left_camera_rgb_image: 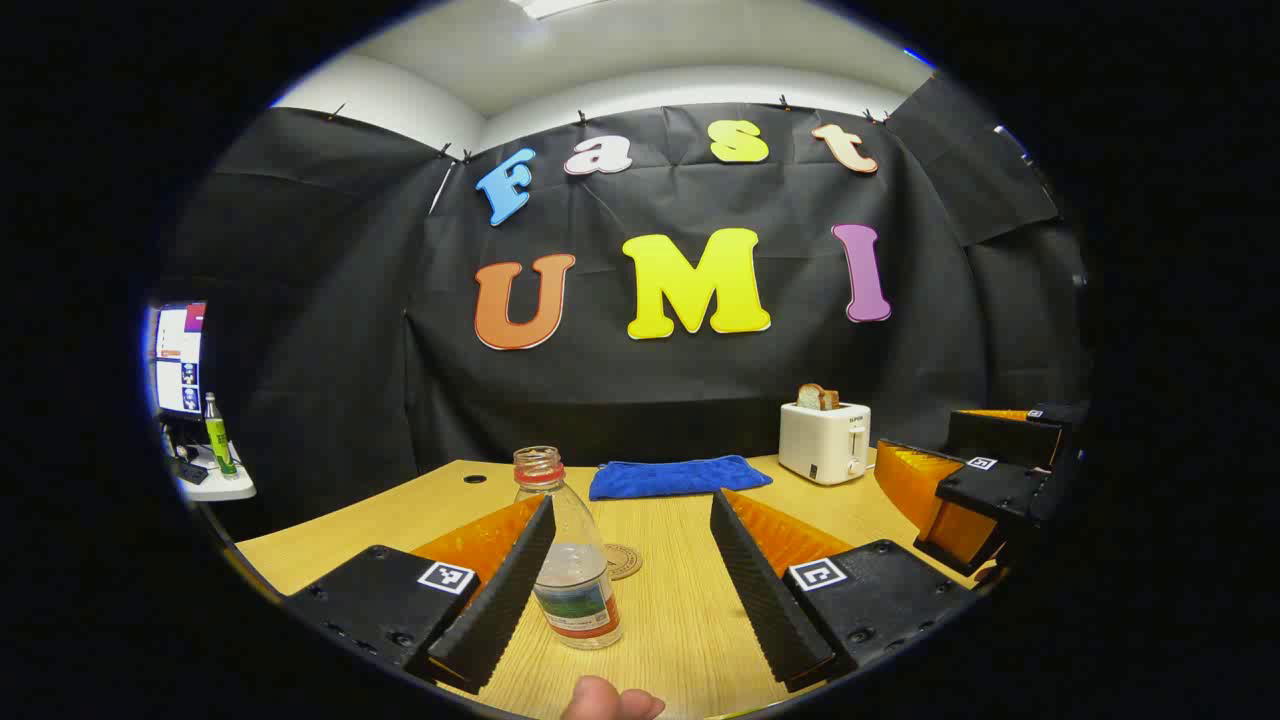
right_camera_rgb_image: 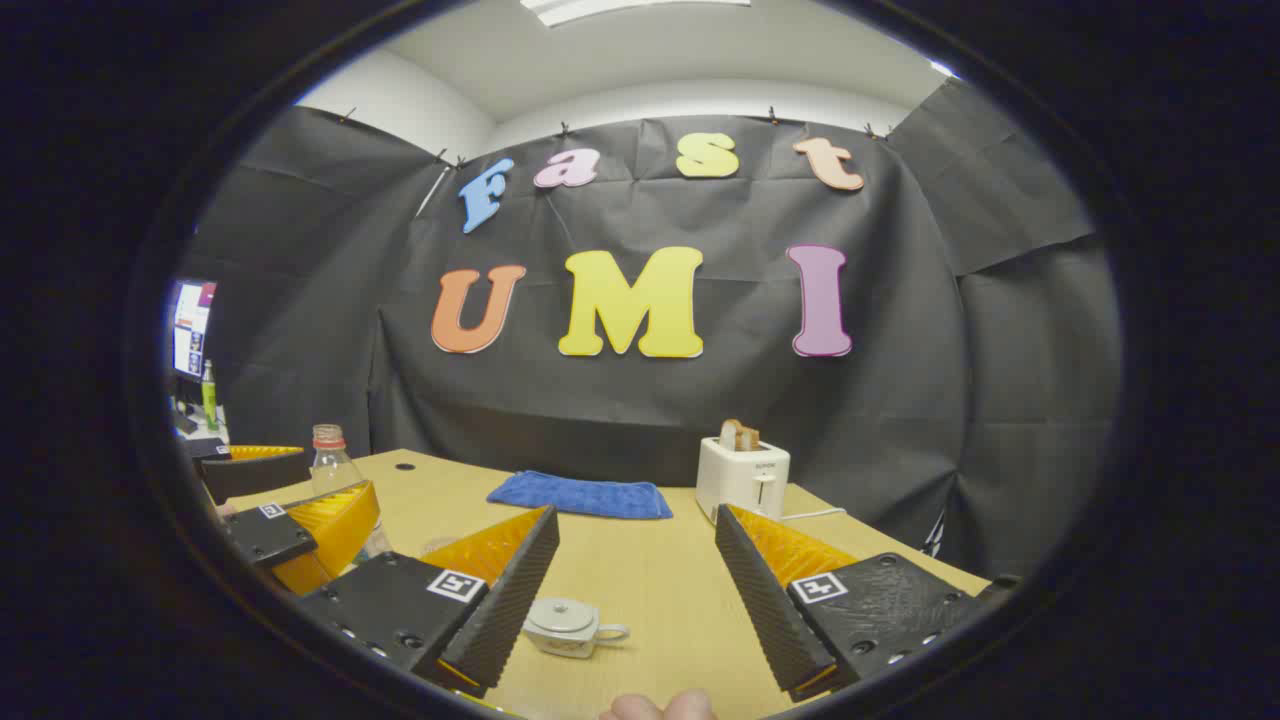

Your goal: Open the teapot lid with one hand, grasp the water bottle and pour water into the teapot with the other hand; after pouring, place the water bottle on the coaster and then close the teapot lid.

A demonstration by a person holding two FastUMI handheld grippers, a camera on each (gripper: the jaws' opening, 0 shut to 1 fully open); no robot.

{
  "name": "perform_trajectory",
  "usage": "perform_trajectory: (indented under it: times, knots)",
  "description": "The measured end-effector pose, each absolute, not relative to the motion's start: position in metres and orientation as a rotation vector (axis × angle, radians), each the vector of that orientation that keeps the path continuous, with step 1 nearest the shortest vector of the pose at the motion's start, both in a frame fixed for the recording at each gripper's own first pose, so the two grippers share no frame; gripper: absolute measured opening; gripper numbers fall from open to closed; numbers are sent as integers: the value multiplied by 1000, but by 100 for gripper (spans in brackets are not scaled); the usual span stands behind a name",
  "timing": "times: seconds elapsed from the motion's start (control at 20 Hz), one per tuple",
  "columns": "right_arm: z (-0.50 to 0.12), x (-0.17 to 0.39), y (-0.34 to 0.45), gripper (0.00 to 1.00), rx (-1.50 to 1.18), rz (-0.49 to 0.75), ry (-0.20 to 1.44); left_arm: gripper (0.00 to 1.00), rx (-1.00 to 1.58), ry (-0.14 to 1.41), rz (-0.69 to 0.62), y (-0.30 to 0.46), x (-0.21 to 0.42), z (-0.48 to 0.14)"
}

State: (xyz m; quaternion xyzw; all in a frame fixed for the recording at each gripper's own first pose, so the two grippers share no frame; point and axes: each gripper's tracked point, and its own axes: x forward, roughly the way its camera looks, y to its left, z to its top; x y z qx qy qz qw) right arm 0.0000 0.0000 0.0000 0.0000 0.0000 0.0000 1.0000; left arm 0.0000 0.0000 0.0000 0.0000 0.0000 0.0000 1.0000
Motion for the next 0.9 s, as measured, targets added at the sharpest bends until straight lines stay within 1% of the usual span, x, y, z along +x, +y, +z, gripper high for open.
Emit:
perform_trajectory:
  times: [0.05, 0.1, 0.2, 0.25, 0.3, 0.45, 0.7, 0.75, 0.8, 0.85, 0.9]
  knots:
    - [-1, 1, 0, 95, 1, 4, 1, 98, -2, 7, 2, 1, 0, -1]
    - [-3, 1, 1, 97, 4, 7, 5, 98, -6, 8, 3, 1, 0, -2]
    - [-8, 1, 2, 97, 8, 14, 21, 98, -9, 6, 6, 0, -1, 0]
    - [-9, 2, 3, 97, 12, 18, 26, 100, -7, 4, 6, 0, -1, 1]
    - [-10, 2, 4, 97, 14, 22, 30, 98, -5, 6, 6, 0, 0, 0]
    - [-9, 1, 3, 95, 13, 23, 29, 98, -13, 11, 6, 0, -1, 0]
    - [-9, 1, 3, 95, 4, 27, 27, 98, -5, 11, 1, -1, -1, -1]
    - [-10, 1, 3, 97, 6, 29, 31, 98, -3, 12, 2, -1, 0, -1]
    - [-13, 2, 3, 97, 10, 33, 35, 98, -1, 12, 3, 0, -1, -1]
    - [-15, 4, 3, 95, 12, 35, 36, 98, -1, 14, 5, 0, -1, -1]
    - [-19, 6, 2, 95, 9, 30, 40, 98, -1, 17, 6, 0, -1, -1]
